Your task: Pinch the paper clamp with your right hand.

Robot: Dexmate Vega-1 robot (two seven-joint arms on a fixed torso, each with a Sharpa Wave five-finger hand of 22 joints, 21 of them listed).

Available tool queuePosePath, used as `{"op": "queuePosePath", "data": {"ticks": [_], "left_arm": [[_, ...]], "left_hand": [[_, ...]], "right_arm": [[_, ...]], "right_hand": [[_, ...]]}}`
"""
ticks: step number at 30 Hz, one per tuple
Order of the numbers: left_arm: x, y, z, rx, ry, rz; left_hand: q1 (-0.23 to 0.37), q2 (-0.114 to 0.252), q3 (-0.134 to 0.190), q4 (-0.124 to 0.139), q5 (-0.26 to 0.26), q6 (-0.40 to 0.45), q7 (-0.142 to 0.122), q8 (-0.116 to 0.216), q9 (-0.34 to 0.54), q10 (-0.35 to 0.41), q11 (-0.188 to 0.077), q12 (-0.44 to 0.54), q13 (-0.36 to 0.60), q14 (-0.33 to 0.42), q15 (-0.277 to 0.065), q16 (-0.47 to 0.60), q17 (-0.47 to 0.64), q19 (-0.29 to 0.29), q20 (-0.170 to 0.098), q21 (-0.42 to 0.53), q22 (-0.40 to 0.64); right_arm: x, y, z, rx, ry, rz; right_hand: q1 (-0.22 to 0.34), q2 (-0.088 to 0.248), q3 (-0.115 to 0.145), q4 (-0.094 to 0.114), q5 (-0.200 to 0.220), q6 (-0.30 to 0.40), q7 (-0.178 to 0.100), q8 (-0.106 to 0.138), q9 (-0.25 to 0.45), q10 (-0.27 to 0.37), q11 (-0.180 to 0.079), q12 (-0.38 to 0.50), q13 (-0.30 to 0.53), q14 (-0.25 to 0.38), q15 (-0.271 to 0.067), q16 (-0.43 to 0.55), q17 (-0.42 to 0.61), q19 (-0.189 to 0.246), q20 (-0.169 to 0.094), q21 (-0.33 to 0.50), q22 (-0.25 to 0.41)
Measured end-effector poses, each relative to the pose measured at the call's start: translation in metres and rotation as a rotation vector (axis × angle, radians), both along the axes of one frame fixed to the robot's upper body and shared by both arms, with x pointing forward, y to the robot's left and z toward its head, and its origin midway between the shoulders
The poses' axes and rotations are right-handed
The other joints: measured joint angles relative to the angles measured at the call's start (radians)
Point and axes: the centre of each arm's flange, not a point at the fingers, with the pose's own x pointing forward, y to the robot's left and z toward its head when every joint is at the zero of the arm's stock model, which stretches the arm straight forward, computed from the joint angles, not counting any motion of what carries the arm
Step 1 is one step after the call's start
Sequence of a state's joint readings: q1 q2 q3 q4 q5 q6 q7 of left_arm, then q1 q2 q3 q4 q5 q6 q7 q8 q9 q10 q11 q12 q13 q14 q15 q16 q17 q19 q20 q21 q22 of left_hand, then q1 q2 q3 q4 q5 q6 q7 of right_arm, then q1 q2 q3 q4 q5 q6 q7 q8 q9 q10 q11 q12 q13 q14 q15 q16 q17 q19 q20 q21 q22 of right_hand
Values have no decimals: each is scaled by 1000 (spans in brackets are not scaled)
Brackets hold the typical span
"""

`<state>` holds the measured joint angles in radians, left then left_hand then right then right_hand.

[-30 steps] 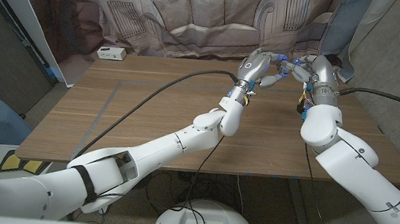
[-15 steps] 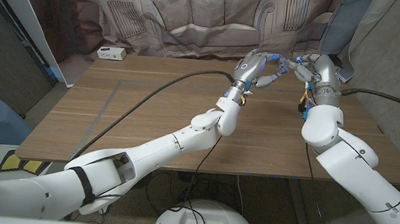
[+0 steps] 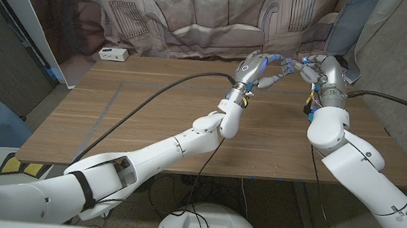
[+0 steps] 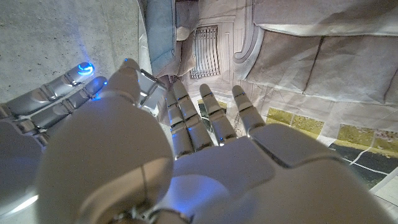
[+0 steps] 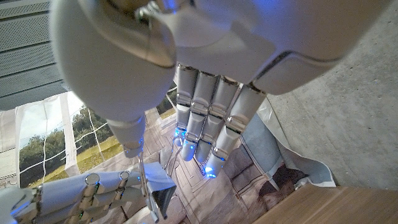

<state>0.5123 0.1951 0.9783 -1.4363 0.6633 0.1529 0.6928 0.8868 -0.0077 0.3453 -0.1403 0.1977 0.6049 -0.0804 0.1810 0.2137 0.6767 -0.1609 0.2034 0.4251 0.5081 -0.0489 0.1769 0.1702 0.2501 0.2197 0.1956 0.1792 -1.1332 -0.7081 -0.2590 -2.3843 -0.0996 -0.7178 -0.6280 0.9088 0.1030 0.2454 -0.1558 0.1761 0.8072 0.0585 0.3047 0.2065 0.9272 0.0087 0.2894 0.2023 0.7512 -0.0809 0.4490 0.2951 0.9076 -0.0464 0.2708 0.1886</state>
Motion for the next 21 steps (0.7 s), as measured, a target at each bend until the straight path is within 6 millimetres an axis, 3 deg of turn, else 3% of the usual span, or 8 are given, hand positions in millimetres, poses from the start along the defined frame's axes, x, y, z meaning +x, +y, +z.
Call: {"op": "queuePosePath", "data": {"ticks": [5, 21], "left_arm": [[1, 2, -1, -5, 3, 1], [1, 23, -1, -38, 18, 30]], "left_hand": [[-5, -5, 0, 0, 0, -5, 5, 0, 0, -14, 0, -4, 4, -5, -1, 0, 0, -5, -5, 0, 0], [-18, -3, 0, 0, 0, -28, 14, 0, 0, -34, 2, -4, 4, -17, 4, 0, 0, -11, 0, 0, 0]], "right_arm": [[1, 0, 0, 4, 1, 1], [3, -6, 0, 17, -4, -13]], "right_hand": [[1, 1, -4, 2, 0, 4, 4, 0, 0, 3, 35, -5, 0, 0, 0, 0, 0, 0, 0, 0, 0], [8, 8, -5, 0, -2, 6, 6, -13, 0, -9, 47, -8, 0, -1, 1, -6, 5, 0, 0, 8, 0]]}}
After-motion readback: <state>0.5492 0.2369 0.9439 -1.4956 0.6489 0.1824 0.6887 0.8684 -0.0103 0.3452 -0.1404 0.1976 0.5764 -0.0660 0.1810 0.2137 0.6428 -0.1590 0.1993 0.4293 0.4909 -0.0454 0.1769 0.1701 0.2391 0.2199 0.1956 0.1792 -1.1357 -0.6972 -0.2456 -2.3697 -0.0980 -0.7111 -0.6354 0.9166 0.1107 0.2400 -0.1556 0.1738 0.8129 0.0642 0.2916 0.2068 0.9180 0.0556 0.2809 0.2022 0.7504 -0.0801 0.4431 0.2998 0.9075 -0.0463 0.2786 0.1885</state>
